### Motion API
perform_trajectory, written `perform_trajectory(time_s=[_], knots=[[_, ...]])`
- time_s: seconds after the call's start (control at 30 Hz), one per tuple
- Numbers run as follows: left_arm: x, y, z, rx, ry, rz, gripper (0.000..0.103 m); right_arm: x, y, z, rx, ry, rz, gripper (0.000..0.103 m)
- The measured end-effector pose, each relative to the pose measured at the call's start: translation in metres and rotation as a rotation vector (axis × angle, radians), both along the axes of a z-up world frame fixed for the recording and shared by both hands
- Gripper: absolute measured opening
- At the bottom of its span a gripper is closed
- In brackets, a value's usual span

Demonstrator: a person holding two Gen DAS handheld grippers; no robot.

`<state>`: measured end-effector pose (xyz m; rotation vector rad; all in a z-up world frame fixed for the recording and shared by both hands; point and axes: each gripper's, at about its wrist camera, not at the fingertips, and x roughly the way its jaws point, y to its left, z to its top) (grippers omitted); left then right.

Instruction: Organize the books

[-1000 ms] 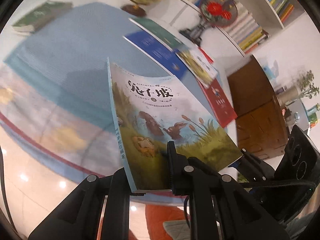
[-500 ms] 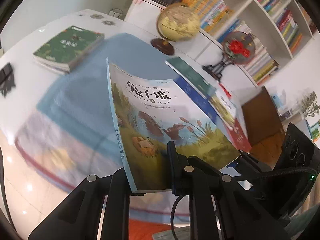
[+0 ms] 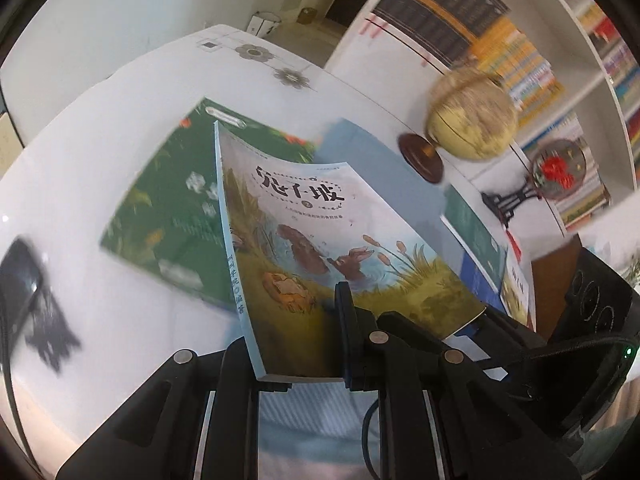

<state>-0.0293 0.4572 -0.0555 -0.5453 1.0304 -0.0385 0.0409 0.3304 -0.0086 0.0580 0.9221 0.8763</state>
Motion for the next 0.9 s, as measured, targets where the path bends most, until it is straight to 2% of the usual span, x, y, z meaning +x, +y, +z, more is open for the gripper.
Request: perform_trajectory(time_s=[0.13,0.23,0.4,0.57,0.7,0.9], knots=[[0.029,0.037,-0.019,-0.070,0.032,-0.007,0.016,0.027,0.027,-0.013,0.020,0.107,-0.061,0.040],[0.039,0.058,-0.028,-0.086,0.038,-0.038,0.018,0.032,0.045,-0.020,0.027,0.168,-0.111,0.040],[0.039,0.085,-0.048,-0.104,0.093,-0.083,0.027,0.024,0.067,-0.026,-0.018,0.202,-0.168,0.040],[0.035,0.108,-0.066,-0.131,0.129,-0.114,0.027,0.020,0.088,-0.042,-0.058,0.255,-0.215,0.040],[0.030,0.130,-0.077,-0.149,0.172,-0.111,0.030,0.019,0.100,-0.045,-0.077,0.263,-0.259,0.040],[0.029,0.126,-0.078,-0.050,0.221,-0.194,0.027,0.020,0.102,-0.050,-0.093,0.282,-0.339,0.041]])
